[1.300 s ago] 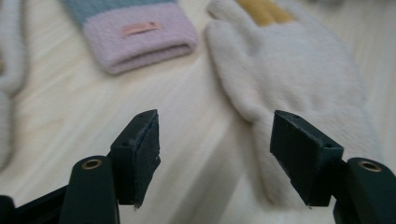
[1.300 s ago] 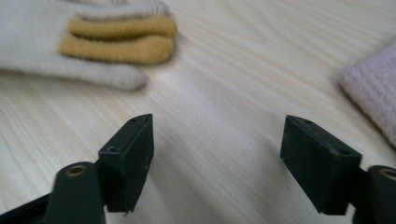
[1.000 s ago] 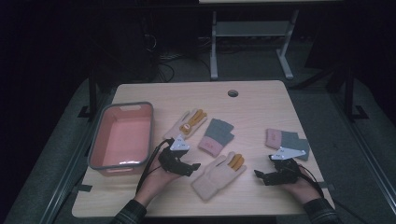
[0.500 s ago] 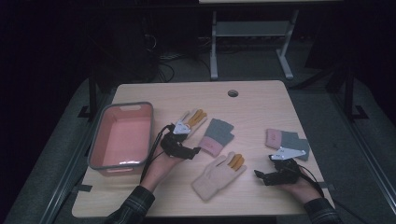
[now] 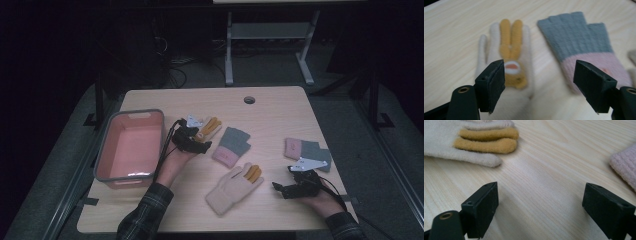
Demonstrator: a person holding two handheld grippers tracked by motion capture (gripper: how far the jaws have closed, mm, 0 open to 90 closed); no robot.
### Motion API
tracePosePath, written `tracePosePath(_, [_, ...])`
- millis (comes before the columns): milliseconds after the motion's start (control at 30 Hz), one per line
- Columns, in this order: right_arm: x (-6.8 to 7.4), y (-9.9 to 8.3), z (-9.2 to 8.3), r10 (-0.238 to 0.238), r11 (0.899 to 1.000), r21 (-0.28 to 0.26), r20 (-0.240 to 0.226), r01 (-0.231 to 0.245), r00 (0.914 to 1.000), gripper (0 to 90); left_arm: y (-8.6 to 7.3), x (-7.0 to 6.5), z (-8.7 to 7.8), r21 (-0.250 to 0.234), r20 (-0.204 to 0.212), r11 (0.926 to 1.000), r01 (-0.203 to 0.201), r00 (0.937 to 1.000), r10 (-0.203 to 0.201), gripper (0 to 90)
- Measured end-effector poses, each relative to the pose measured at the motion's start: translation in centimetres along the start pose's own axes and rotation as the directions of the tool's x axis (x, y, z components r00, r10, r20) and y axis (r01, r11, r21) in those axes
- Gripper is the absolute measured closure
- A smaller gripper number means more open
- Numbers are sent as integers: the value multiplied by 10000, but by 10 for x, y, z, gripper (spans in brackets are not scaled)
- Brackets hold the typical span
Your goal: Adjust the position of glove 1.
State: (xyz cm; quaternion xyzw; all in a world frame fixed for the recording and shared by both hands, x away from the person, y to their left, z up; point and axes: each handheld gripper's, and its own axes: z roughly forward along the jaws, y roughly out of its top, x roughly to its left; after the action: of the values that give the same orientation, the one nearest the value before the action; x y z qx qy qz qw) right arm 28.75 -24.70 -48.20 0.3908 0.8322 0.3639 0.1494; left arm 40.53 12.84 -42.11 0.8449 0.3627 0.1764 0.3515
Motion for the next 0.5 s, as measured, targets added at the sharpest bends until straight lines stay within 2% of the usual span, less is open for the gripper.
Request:
tracePosePath(100, [0, 0, 0, 11, 10000, 4, 3, -11, 10000, 131, 3, 6, 8, 262, -305, 9996, 67, 9995, -59, 267])
tracePosePath(167, [0, 0, 0, 20, 10000, 31, -33, -20, 10000, 131, 3, 9, 13, 375, -350, 9992, 150, 9993, -137, 271])
tracePosePath(367, [1, 0, 0, -18, 10000, 4, -72, 18, 10000, 131, 1, 19, 25, 603, -692, 9977, 325, 9972, -283, 360])
tracePosePath(500, [1, 0, 0, -24, 10000, 9, -94, 24, 10000, 131, -2, 22, 33, 834, -714, 9958, 377, 9969, -318, 366])
